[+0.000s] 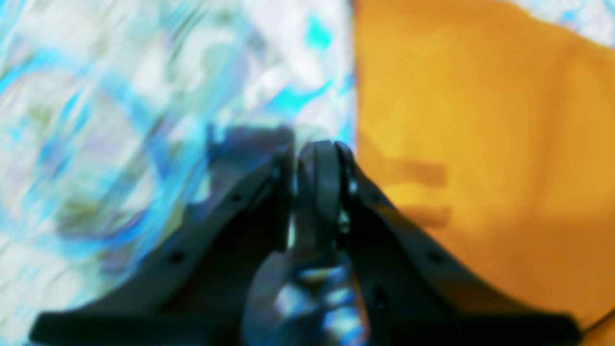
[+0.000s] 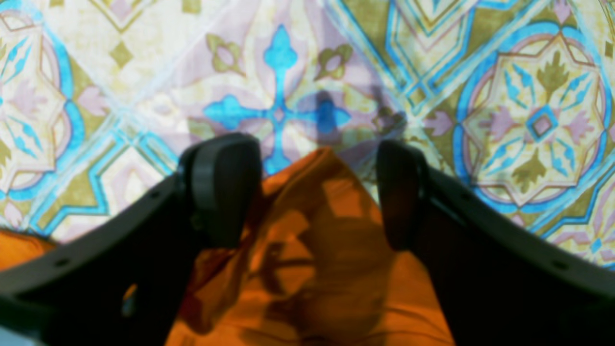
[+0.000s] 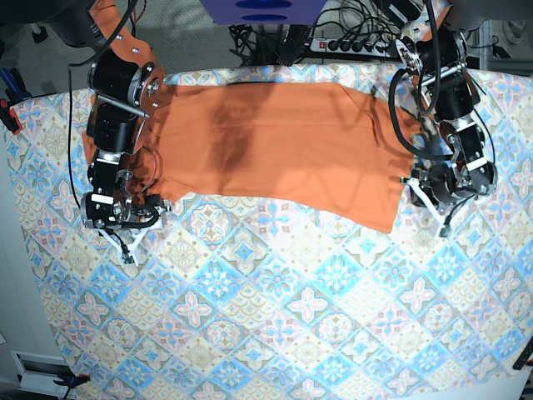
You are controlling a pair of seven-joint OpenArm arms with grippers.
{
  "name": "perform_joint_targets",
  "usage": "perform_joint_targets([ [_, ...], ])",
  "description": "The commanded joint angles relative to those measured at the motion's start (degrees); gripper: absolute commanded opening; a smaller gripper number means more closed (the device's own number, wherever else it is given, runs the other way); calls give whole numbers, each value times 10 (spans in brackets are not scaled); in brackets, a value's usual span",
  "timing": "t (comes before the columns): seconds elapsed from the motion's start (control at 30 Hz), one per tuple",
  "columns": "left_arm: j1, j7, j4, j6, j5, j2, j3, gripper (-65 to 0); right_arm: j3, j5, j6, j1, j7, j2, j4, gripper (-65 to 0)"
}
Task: Fold the T-shirt properly
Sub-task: 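Grasp the shirt's side edges with both grippers near the hem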
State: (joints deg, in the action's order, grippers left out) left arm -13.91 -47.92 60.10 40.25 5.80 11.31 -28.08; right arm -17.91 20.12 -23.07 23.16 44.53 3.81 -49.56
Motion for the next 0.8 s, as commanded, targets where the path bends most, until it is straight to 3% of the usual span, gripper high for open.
perform_joint_targets([
  [0.0,-13,8,22,-2,-8,9,-8,-489,1,18,10,2,10,3,1,-247],
  [0.17,-15,8,53,-2,-8,8,-63,-287,1,18,10,2,10,3,1,-247],
  [0.23,-15,8,53,-2,-8,10,-70,-252,1,18,10,2,10,3,1,-247],
  [0.43,-18,8,43,-2,-14,7,-41,-259,1,18,10,2,10,3,1,-247],
  [0.57,-31,8,-11,-2,-88,15,-1,-261,1,18,10,2,10,3,1,-247],
  [0.77,-76,26,-143,-2,-182,61,55,-261,1,18,10,1,11,3,1,-247],
])
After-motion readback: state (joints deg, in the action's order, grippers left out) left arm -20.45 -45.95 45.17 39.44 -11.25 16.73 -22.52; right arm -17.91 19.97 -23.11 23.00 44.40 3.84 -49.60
